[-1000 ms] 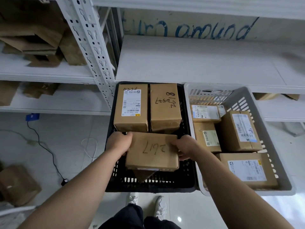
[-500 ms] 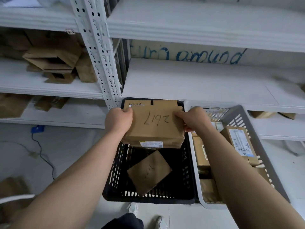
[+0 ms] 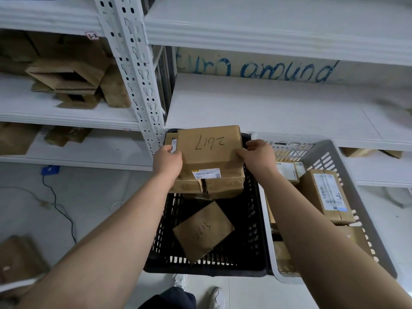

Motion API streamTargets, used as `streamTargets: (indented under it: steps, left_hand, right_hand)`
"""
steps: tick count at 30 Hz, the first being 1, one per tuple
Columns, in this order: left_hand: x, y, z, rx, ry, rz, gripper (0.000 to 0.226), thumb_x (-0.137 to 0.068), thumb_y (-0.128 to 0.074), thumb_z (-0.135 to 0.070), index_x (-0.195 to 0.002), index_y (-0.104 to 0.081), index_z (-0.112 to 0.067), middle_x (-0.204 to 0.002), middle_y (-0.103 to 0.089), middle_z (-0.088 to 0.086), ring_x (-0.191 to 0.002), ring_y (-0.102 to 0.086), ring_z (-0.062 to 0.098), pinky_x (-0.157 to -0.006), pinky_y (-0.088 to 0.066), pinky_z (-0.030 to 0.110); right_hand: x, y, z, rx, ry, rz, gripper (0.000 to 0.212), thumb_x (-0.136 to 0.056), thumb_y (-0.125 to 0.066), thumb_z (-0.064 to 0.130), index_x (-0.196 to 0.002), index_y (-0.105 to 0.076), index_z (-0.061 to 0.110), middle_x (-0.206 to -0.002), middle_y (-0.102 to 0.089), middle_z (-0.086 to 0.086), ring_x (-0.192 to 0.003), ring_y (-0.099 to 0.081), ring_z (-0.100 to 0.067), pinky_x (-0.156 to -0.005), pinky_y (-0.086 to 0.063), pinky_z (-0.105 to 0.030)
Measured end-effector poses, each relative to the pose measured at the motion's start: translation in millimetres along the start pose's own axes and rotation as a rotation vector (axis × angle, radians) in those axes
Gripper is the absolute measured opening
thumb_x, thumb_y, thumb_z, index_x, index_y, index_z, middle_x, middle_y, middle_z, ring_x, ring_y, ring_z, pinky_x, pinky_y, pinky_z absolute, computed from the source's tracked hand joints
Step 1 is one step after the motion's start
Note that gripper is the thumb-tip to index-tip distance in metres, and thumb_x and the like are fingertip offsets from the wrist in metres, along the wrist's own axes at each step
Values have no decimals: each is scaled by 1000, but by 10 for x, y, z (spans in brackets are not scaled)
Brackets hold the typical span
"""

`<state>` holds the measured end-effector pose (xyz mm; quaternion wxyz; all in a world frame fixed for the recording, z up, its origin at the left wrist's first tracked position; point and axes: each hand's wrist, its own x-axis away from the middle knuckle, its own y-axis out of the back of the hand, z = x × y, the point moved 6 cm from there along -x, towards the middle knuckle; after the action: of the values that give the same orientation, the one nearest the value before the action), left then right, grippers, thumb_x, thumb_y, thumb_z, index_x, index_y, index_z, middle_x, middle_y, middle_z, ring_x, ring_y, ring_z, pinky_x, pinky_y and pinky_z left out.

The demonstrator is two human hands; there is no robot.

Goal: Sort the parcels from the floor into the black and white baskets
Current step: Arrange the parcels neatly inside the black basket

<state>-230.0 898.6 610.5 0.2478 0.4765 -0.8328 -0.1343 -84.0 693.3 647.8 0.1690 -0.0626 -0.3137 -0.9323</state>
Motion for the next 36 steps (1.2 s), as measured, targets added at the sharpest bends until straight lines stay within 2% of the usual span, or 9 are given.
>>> streamTargets:
  steps: [7,12,15,17,20,25,29,33,36]
  left_hand:
    - [104,-47,163,47,49,-40,33,-97,-46,-20,-126,-59,-8,-123,-62,9,-106,-58,28,-81,-43,30]
    - [204,41,328,-1,123,-114,31,-99,-38,-17,-117,-58,-3,-116,-64,13,-102,-60,34,-85,-50,38]
    - [341,-14,658,-53,258,-30,26,-98,-35,-17,-93,-57,-4,-102,-63,15,-88,-62,35,-84,-56,46]
    - [506,-137,969,-80,413,105,26,-98,-36,-18,-82,-52,-6,-85,-55,12,-68,-56,27,-76,-59,45]
    - [695,-305,1441,-130,619,282,21,-99,-36,-17,-96,-53,-5,-78,-53,10,-62,-51,21,-70,-56,39]
    - [705,-547,1949,-271,678,467,37,-97,-44,-27,-127,-54,-7,-113,-60,14,-89,-58,27,-79,-51,35]
    - [604,-719,2135,-293,685,511,40,-102,-34,-22,-135,-50,-5,-136,-52,17,-125,-50,34,-93,-45,36]
    - [475,-832,2274,-350,695,529,40,-103,-33,-20,-138,-44,-4,-135,-50,19,-119,-52,34,-90,-45,38]
    - [308,-846,2284,-377,660,438,37,-102,-35,-15,-132,-50,-1,-131,-55,18,-116,-55,33,-89,-47,36]
  right_hand:
    - [173,92,-207,-27,-13,-32,27,-80,-74,38,-82,-61,15,-72,-60,4,-69,-57,-14,-70,-51,-34]
    - [344,83,-374,-52,-75,-2,37,-88,-59,27,-56,-41,19,-48,-40,4,-48,-37,-15,-51,-33,-28]
    - [461,-26,-609,-87,-133,62,40,-87,-54,26,-52,-38,17,-47,-36,3,-45,-33,-16,-49,-27,-27]
    - [528,-198,-843,-76,-205,125,35,-86,-54,31,-56,-47,13,-52,-46,1,-48,-40,-18,-52,-34,-27]
    - [544,-518,-1237,-32,-301,222,27,-82,-57,24,-62,-64,7,-58,-57,-3,-57,-52,-21,-58,-41,-31]
    - [388,-1131,-1884,212,-300,447,27,-88,-48,1,-64,-59,8,-75,-60,-8,-75,-55,-22,-62,-38,-29]
    - [211,-1529,-2424,227,-371,488,29,-85,-50,-1,-109,-67,-1,-107,-68,-20,-96,-62,-29,-78,-48,-32]
    - [89,-1785,-2859,206,-454,480,58,-77,-48,6,-134,-52,6,-131,-57,-20,-119,-54,-35,-101,-46,-38]
    - [13,-1898,-3030,163,-519,459,57,-80,-50,3,-137,-52,10,-130,-59,-13,-119,-55,-34,-103,-47,-41]
